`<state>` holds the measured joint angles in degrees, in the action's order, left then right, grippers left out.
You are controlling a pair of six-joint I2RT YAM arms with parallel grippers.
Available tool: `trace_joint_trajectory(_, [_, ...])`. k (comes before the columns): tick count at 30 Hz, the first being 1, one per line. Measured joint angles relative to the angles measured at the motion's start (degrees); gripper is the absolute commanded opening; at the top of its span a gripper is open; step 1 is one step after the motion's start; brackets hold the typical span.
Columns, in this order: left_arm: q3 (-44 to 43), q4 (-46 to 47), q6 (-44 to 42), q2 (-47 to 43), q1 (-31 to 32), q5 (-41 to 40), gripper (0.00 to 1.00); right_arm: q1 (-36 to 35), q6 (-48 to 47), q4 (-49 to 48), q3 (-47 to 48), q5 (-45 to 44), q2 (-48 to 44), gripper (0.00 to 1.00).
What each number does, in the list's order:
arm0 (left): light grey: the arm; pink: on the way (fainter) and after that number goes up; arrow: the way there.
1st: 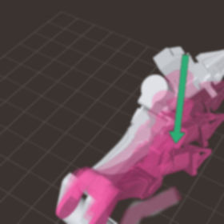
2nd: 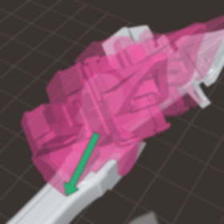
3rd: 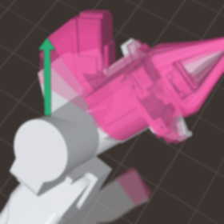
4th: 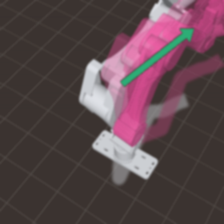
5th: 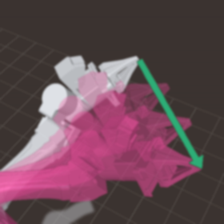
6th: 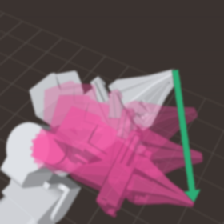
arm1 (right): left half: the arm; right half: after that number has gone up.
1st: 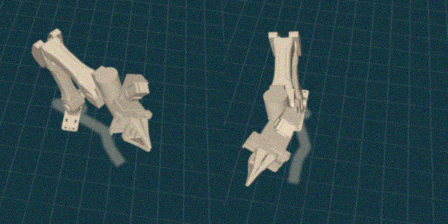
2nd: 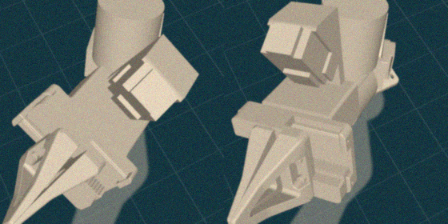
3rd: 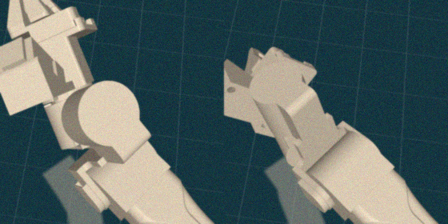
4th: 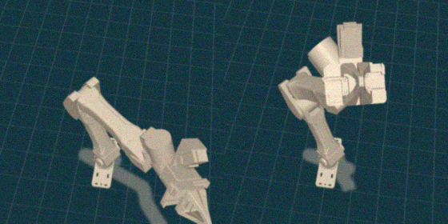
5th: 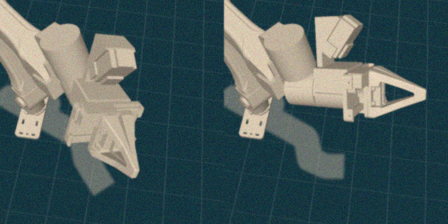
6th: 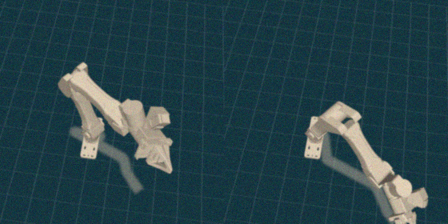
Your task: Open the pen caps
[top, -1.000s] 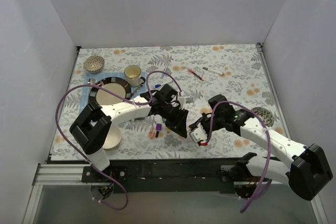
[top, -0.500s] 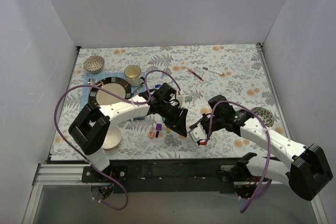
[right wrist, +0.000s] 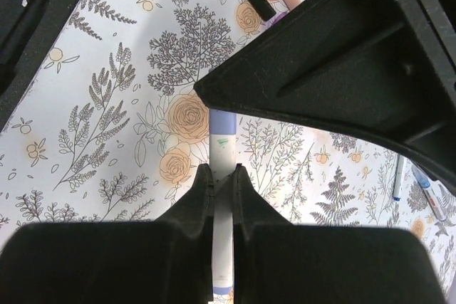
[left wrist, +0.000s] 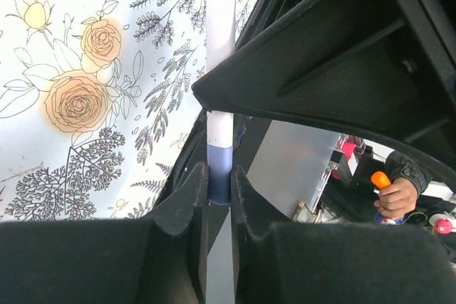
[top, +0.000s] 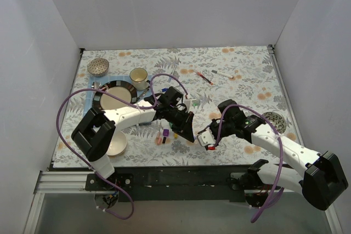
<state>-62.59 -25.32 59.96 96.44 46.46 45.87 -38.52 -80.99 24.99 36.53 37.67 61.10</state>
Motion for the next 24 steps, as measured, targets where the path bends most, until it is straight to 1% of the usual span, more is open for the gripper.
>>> trace_joint_trajectory(4, [0.07, -0.17, -0.22, -0.09, -0.24, -0.04, 0.00, 0.00, 0.07, -0.55, -0.28, -0.07, -0.02, 0.01])
trace_joint_trajectory(7, [0.20, -1.86, -1.25, -1.51, -1.60, -0.57, 0.00, 0.37, -0.46, -3.65, -1.75, 0.11, -0.74, 0.01])
trace_joint_trajectory(9, [0.98, -2.47, -1.92, -4.44, -3.17, -1.03, 0.00, 0.68, -1.05, -7.13, -2.38, 1.03, -1.60, 0.01])
trace_joint_trajectory(12, [3.43, -2.23, -2.56, -11.45, -5.20, -2.01, 0.00, 0.94, -1.62, -12.22, -2.14, 3.56, -2.89, 0.01])
trace_joint_trajectory(15, [7.65, 0.55, -2.34, -19.02, -5.90, -3.43, 0.00, 1.07, -1.79, -14.91, -1.79, 6.86, -3.74, 0.01])
trace_joint_trajectory(17, [10.14, 2.82, -1.86, -21.59, -5.88, -3.93, 0.00, 1.42, -1.92, -15.32, -1.79, 8.57, -3.80, 0.01])
trace_joint_trajectory(24, [12.20, 8.90, -0.81, -21.68, -4.33, -5.70, 0.00, 5.31, -2.71, -13.62, -1.92, 12.09, -4.15, 0.01])
